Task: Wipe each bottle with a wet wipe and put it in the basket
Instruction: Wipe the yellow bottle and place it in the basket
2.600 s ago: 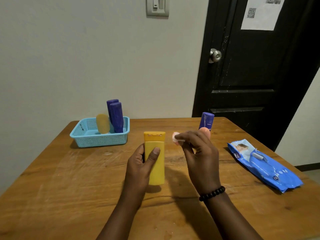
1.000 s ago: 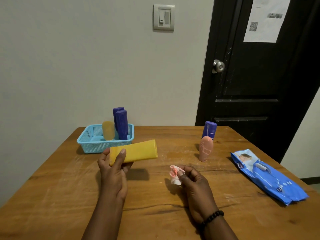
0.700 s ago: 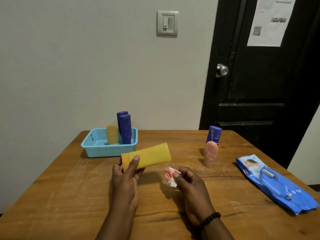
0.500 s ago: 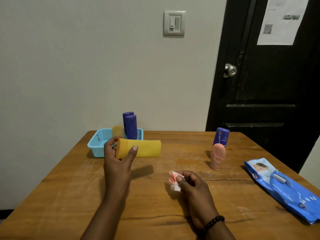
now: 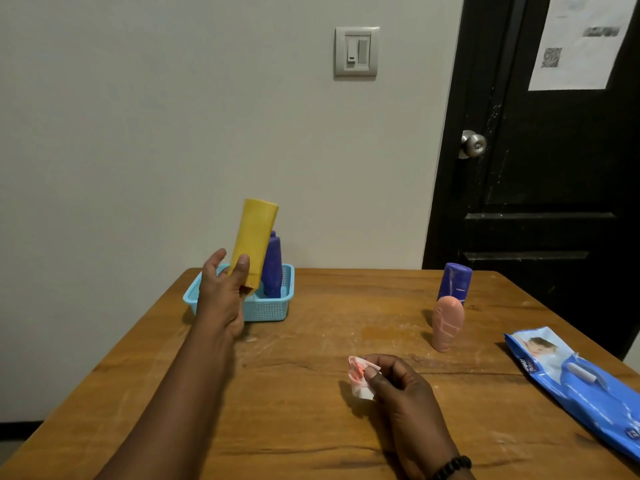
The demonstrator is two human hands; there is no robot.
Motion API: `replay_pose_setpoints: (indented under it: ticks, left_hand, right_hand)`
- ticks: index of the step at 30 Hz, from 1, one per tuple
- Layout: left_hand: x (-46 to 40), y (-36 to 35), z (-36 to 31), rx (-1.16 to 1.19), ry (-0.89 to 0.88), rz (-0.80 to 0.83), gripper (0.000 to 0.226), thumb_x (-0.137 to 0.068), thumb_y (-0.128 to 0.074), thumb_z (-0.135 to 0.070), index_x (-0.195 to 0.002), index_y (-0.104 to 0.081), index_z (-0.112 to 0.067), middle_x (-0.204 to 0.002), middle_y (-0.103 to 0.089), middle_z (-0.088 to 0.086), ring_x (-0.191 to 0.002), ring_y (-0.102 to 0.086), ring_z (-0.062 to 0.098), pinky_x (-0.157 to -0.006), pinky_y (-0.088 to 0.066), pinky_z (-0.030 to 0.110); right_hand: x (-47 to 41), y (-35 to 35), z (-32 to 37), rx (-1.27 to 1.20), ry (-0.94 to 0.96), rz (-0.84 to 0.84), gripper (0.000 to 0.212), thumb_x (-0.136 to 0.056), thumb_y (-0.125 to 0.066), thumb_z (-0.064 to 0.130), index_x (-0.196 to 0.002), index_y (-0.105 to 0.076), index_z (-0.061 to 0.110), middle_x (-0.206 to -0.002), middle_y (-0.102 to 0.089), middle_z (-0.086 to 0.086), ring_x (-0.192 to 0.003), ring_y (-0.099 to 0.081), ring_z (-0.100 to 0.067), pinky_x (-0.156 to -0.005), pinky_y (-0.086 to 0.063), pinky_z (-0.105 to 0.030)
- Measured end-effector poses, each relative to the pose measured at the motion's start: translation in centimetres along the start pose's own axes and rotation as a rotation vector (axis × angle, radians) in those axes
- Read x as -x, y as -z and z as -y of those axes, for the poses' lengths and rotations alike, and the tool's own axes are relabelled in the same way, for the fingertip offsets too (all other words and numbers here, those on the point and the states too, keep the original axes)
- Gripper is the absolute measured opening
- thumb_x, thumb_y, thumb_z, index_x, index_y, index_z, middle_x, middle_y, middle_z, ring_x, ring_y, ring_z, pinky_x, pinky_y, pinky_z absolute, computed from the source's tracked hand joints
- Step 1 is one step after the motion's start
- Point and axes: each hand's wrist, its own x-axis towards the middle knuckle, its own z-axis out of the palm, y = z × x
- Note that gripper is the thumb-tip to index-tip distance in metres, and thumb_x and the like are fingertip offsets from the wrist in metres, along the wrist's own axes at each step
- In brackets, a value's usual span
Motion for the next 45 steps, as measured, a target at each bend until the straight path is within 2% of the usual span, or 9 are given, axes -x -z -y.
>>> replay_pose_setpoints:
  ticks: [4,6,8,15,22,28,36,39,45]
  left_hand:
    - [-1.0,0.3,1.7,-0.024,-0.014,0.043,0.042,-0.094,-0.063,-0.023,-0.135,-0.054,-0.017,-0.132,-0.062,0.007,-0.111,-0.062,0.019,-0.092,-0.051,0.033]
    - [-1.3,0.3,2.3,-0.109,-0.048,0.039,0.036,-0.092,-0.067,-0.023,-0.126,-0.057,-0.020,-0.127,-0.064,0.006,-0.118,-0.060,0.024,-0.095,-0.049,0.035]
    - [-1.7,0.2,2.5,-0.171,-0.092,0.047,0.032,-0.092,-0.069,-0.017,-0.121,-0.055,-0.019,-0.120,-0.064,0.006,-0.116,-0.061,0.026,-0.088,-0.049,0.030]
    - [-2.8,-0.4,2.6,-0.747,-0.245,0.144,0.036,-0.090,-0.072,-0.024,-0.119,-0.052,-0.016,-0.109,-0.060,0.000,-0.100,-0.059,0.021,-0.083,-0.045,0.033]
    - [-4.0,-0.8,3.6,-0.996,-0.203,0.121,0.042,-0.085,-0.078,-0.018,-0.119,-0.057,-0.006,-0.107,-0.066,0.013,-0.096,-0.060,0.025,-0.079,-0.042,0.032]
    - [-5.0,-1.0,4.1,-1.091,-0.130,0.181,0.042,-0.078,-0.084,-0.021,-0.105,-0.054,-0.010,-0.081,-0.055,0.001,-0.083,-0.054,0.021,-0.067,-0.035,0.028]
    - [-6.1,-1.2,3.6,-1.160,0.016,0.259,0.039,-0.082,-0.077,-0.012,-0.113,-0.053,-0.013,-0.114,-0.062,0.014,-0.097,-0.053,0.025,-0.077,-0.038,0.035]
    - [-6.1,-1.1,3.6,-1.143,0.013,0.268,0.057,-0.082,-0.078,-0.014,-0.132,-0.050,-0.010,-0.126,-0.060,0.016,-0.110,-0.056,0.031,-0.086,-0.042,0.039]
    - [-5.8,-1.1,3.5,-1.030,-0.044,0.197,0.063,-0.081,-0.082,-0.023,-0.133,-0.051,-0.007,-0.131,-0.061,0.016,-0.118,-0.058,0.035,-0.092,-0.044,0.042]
  right_hand:
    - [-0.1,-0.1,0.2,0.017,-0.022,-0.003,0.015,-0.091,-0.062,0.007,-0.094,-0.076,0.013,-0.093,-0.074,-0.014,-0.087,-0.070,-0.037,-0.073,-0.057,-0.047]
    - [-0.1,-0.2,0.2,0.023,-0.025,-0.004,0.016,-0.091,-0.062,0.007,-0.094,-0.076,0.014,-0.093,-0.075,-0.012,-0.088,-0.070,-0.038,-0.073,-0.057,-0.047]
    - [-0.1,-0.3,0.2,0.018,-0.021,0.003,0.015,-0.091,-0.063,0.007,-0.094,-0.076,0.014,-0.094,-0.074,-0.014,-0.091,-0.069,-0.040,-0.074,-0.057,-0.047]
    - [-0.4,-0.3,0.0,-0.012,-0.012,0.008,0.015,-0.090,-0.063,0.006,-0.096,-0.076,0.009,-0.095,-0.073,-0.019,-0.084,-0.068,-0.039,-0.070,-0.054,-0.045]
    - [-0.5,-0.4,0.3,0.016,-0.034,0.018,0.015,-0.090,-0.063,0.007,-0.093,-0.076,0.012,-0.090,-0.074,-0.015,-0.083,-0.069,-0.038,-0.067,-0.056,-0.045]
    - [-0.6,-0.4,0.2,0.015,-0.026,0.027,0.015,-0.089,-0.064,0.008,-0.092,-0.077,0.015,-0.093,-0.074,-0.016,-0.082,-0.069,-0.037,-0.069,-0.056,-0.045]
    - [-0.7,-0.2,0.0,-0.001,-0.025,0.031,0.015,-0.089,-0.064,0.008,-0.093,-0.077,0.015,-0.094,-0.074,-0.017,-0.088,-0.068,-0.042,-0.072,-0.055,-0.047]
    - [-0.7,-0.1,-0.1,0.008,-0.019,0.022,0.014,-0.089,-0.065,0.009,-0.093,-0.077,0.015,-0.095,-0.074,-0.017,-0.093,-0.067,-0.045,-0.076,-0.054,-0.049]
    - [-0.6,0.0,0.2,0.023,-0.031,0.032,0.015,-0.089,-0.064,0.009,-0.093,-0.077,0.015,-0.095,-0.074,-0.016,-0.093,-0.067,-0.043,-0.074,-0.055,-0.047]
